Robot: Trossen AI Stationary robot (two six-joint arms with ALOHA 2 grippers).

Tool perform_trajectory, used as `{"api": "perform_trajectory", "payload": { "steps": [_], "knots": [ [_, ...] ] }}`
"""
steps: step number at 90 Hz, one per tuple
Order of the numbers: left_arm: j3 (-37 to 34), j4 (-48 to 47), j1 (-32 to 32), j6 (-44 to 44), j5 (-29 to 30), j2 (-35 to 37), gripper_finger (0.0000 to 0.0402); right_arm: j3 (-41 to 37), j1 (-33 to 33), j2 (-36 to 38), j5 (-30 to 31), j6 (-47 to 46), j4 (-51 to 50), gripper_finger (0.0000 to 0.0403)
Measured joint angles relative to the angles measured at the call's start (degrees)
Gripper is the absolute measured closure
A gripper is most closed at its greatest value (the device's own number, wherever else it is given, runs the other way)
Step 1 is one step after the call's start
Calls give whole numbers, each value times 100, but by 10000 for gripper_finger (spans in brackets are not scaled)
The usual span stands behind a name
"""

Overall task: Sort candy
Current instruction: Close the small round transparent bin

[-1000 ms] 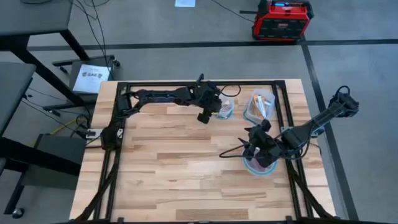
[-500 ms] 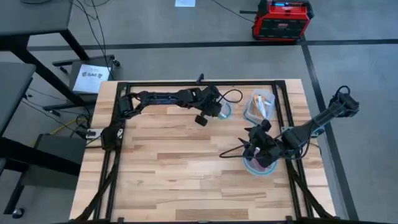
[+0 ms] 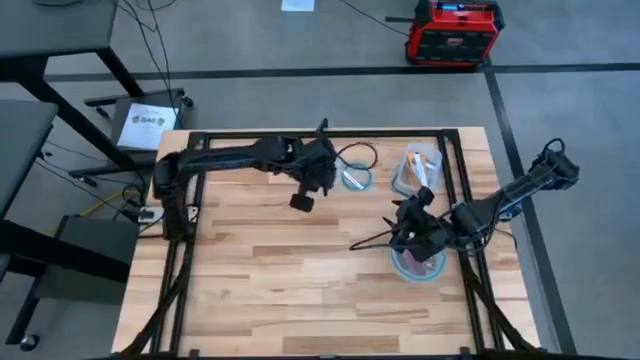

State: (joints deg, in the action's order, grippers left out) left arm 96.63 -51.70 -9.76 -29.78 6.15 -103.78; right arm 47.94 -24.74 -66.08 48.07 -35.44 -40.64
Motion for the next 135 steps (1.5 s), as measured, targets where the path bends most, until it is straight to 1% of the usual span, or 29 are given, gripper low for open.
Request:
{"api": "perform_trajectory", "payload": {
  "steps": [9,19,28,37,44,54,62,68,75,87,97,105,114,124,135],
  "knots": [
    [-819,183,205,347,-2,419,401,0,458,-189,-453,1035,510,171],
    [-2016,937,385,881,-2,913,401,0,1113,-612,-1214,2119,1217,171],
    [-3051,1676,546,1426,7,1312,401,0,1757,-1138,-1798,2968,1857,171],
    [-3736,2160,685,1896,13,1572,401,0,2388,-1688,-2155,3738,2225,171],
    [-4037,2324,762,2111,28,1679,401,-2,2832,-2126,-2337,4227,2313,171],
    [-4161,2331,830,2198,63,1673,401,-2,3397,-2662,-2618,4537,2352,171],
    [-4163,2343,857,2086,60,1644,401,17,3813,-3003,-3125,4486,2368,171],
    [-4163,2341,857,1980,61,1637,401,94,4047,-3184,-3473,4429,2436,172],
    [-4163,2353,855,1893,72,1641,401,162,4217,-3345,-3690,4469,2497,178],
    [-4163,2330,857,1849,61,1641,401,308,4287,-3416,-3839,4731,2423,199],
    [-4163,2321,857,1866,59,1641,401,400,4216,-3262,-3792,4918,2218,215],
    [-4163,2316,857,1895,57,1641,402,479,4164,-3102,-3760,4945,2303,222],
    [-4163,2316,857,1901,56,1641,401,510,4199,-3103,-3779,4921,2606,222],
    [-4163,2279,857,1961,57,1641,402,501,4347,-3374,-4158,4913,2806,216],
    [-4163,2260,857,1976,52,1641,402,542,4495,-3689,-4212,4927,2955,205]
  ]
}}
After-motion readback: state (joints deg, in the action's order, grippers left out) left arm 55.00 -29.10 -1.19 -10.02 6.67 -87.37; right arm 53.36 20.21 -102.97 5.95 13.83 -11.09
